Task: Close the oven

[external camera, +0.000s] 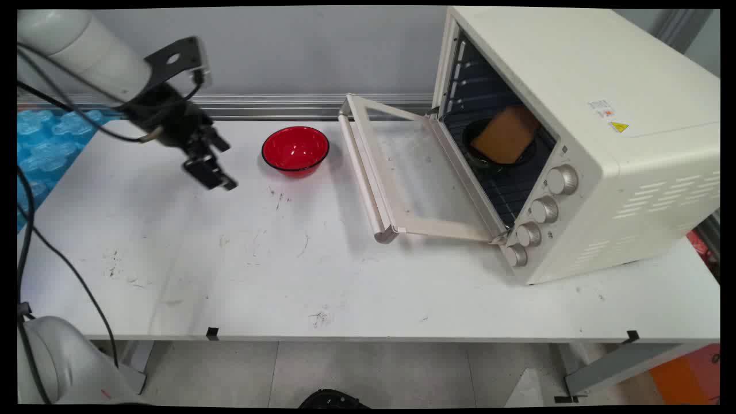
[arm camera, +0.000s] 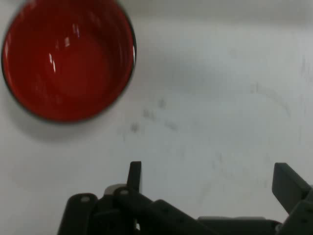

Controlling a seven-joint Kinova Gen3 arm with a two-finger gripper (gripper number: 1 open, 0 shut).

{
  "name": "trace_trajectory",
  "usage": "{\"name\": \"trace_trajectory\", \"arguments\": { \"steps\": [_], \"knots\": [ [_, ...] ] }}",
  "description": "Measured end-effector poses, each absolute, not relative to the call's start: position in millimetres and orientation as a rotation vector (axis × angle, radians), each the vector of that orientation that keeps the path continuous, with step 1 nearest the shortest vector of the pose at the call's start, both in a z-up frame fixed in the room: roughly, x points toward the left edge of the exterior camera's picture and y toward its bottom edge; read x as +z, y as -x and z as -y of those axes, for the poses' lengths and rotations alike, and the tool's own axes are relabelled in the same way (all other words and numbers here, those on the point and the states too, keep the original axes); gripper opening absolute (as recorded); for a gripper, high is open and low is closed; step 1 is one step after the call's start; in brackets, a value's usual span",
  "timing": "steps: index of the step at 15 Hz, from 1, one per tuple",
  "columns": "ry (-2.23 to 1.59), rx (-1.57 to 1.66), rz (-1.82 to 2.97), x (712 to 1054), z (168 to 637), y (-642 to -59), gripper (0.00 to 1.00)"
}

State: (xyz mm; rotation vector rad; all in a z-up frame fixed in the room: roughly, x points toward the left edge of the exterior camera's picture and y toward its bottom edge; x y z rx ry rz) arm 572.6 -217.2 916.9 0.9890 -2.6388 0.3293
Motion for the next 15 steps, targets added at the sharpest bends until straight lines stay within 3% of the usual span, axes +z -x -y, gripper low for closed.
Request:
{"name": "trace_trajectory", "arguments": {
  "steps": [9,10,15],
  "knots": [
    [-0.942,0.329,2.483,895,256,-531,1.0],
    [-0.924,0.331,2.475,890,260,-528,0.0],
    [-0.861,0.338,2.441,857,276,-518,0.0]
  ]
}}
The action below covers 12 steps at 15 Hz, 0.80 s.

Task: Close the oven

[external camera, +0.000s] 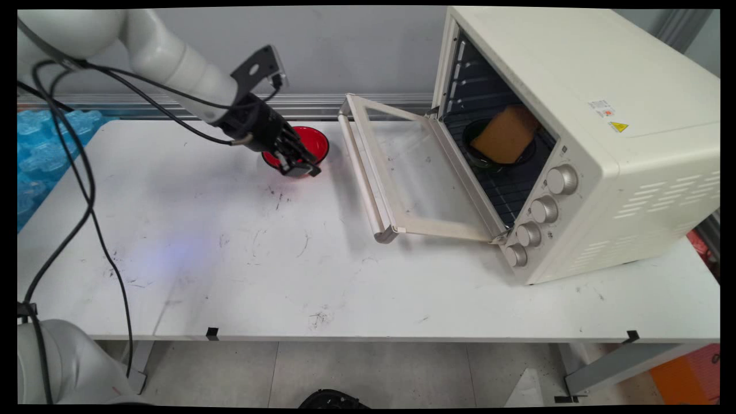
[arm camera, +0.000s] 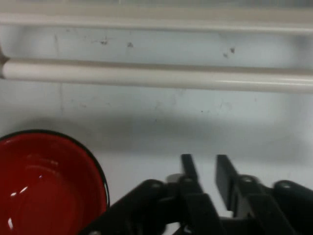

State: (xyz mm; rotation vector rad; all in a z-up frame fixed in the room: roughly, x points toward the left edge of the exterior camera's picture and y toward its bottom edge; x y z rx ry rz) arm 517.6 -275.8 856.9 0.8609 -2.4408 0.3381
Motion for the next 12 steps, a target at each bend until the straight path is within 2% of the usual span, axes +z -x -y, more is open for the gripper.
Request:
{"name": "trace_trajectory", "arguments": {
  "steps": [4,12],
  "knots": [
    [-0.837,0.334,2.401,826,287,-511,0.0],
    [-0.772,0.337,2.324,794,305,-497,0.0]
  ]
}}
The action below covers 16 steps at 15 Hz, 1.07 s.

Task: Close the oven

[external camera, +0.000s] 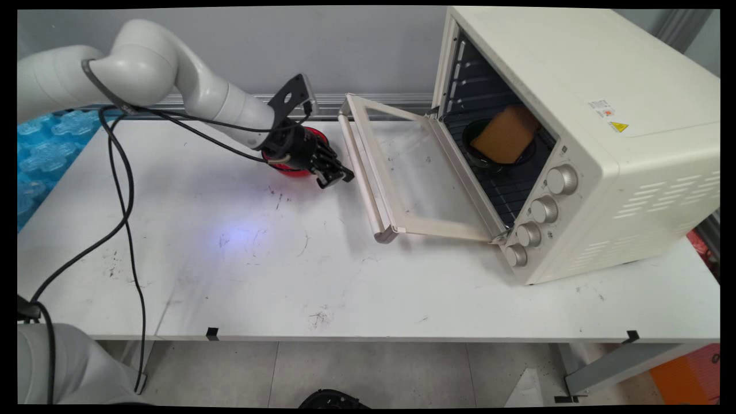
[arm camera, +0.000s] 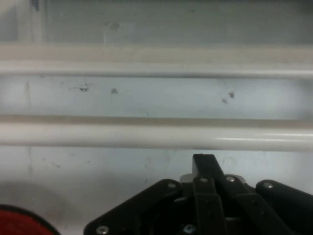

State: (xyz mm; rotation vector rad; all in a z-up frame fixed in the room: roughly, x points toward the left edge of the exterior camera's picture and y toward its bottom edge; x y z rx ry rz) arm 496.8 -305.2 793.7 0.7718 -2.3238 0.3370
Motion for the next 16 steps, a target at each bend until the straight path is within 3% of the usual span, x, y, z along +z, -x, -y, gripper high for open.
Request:
{"name": "trace_trajectory", "arguments": {
  "steps": [7,16],
  "knots": [
    [-0.748,0.331,2.292,781,309,-493,0.0],
    [-0.724,0.328,2.25,788,309,-486,0.0]
  ]
}}
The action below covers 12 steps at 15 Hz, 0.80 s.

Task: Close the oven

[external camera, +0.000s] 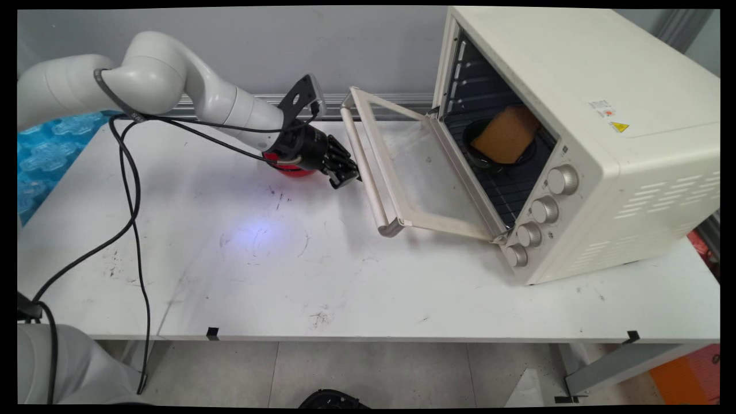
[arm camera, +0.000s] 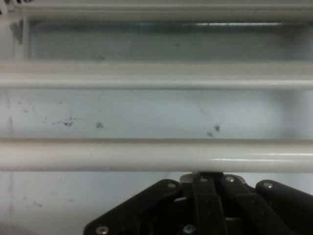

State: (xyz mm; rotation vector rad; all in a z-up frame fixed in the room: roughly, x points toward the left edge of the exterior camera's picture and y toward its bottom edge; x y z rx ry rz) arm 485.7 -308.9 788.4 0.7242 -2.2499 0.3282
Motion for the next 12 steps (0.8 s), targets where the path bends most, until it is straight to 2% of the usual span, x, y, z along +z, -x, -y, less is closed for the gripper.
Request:
{"name": "trace_trajectory", "arguments": {
  "steps": [12],
  "knots": [
    [-0.692,0.333,2.19,824,320,-469,0.0]
  ]
}}
